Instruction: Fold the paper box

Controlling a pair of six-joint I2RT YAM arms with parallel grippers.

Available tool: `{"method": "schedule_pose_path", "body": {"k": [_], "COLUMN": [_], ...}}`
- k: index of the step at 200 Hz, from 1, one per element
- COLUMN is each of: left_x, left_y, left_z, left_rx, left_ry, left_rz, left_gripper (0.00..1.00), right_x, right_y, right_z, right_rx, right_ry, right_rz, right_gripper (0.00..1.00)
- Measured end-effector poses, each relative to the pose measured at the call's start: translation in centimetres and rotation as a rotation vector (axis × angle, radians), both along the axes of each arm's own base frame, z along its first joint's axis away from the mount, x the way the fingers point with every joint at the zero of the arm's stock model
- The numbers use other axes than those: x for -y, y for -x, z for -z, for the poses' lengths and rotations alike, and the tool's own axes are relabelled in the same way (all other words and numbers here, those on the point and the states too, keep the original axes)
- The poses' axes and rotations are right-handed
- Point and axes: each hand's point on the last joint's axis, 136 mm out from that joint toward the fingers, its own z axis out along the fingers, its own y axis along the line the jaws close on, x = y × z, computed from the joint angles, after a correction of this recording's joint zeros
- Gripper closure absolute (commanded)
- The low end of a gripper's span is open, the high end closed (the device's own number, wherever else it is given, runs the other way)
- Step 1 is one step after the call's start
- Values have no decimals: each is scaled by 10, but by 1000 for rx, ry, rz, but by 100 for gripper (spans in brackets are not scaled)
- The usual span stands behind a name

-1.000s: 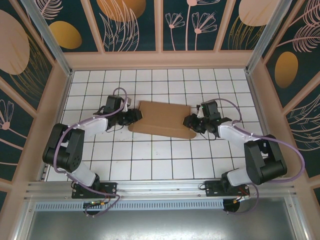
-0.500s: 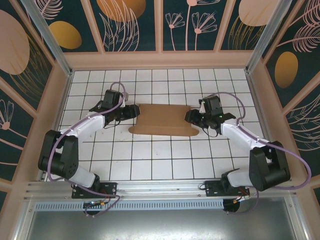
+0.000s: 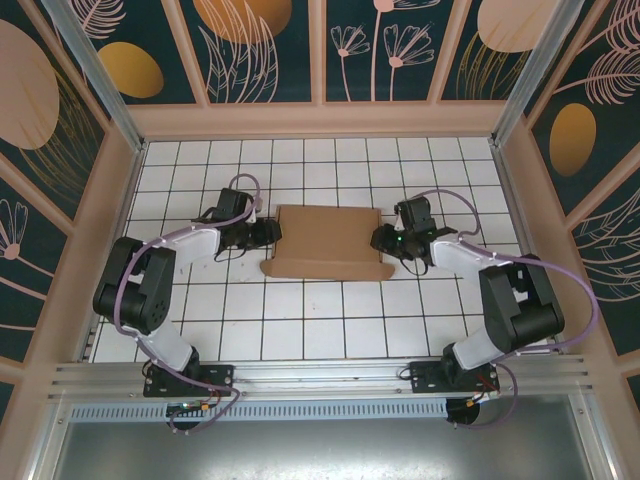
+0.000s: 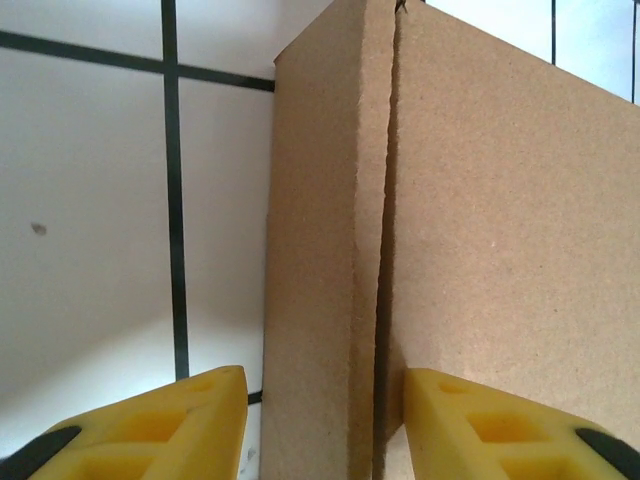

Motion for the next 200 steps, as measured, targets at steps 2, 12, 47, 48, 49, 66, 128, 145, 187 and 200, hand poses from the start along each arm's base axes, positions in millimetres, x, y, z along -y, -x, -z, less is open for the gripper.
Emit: {"method": "schedule_pose_path", "body": {"k": [2,12,47,48,49,66,128,145,187,200], "left_x": [0,0,-1,-1,-1,-5,3,2,3,6], "left_y": [-1,-2,-4,-4,-4,-4,5,4,-5,-8], "left_z": [0,-1,-3,-3,-3,-6,-21,-13,-3,-4], "left_rx": [3,7,15,15,16,26,87,69,68,79], "left_ry": [1,0,-4,-5,-6,-27,4,13,74,100], "left_rz": [0,-3,-6,-7,-7,-12,88,93,107,118], "left_gripper": [57,57,52,51,51,45,39,43,59,63], "right_x": [0,-1,2,2,2,3,9,10,7,6], "right_y": [-1,-1,3,4,5,11,-3,-7,-10,-9], "right_z": [0,0,-3,-3,-3,-11,-59,-51,-18,-11], "right_rx": [2,9,22,23,22,37,213,195,109,87], "right_ry": [-4,-21,-44,-43,-44,-56,-190,-215,-277,-285], "right_rz": [4,2,-3,-9,-9,-16,-23,-27,-45,-53], "right_gripper": [69,69,40,40,39,22,6,7,9,9]}}
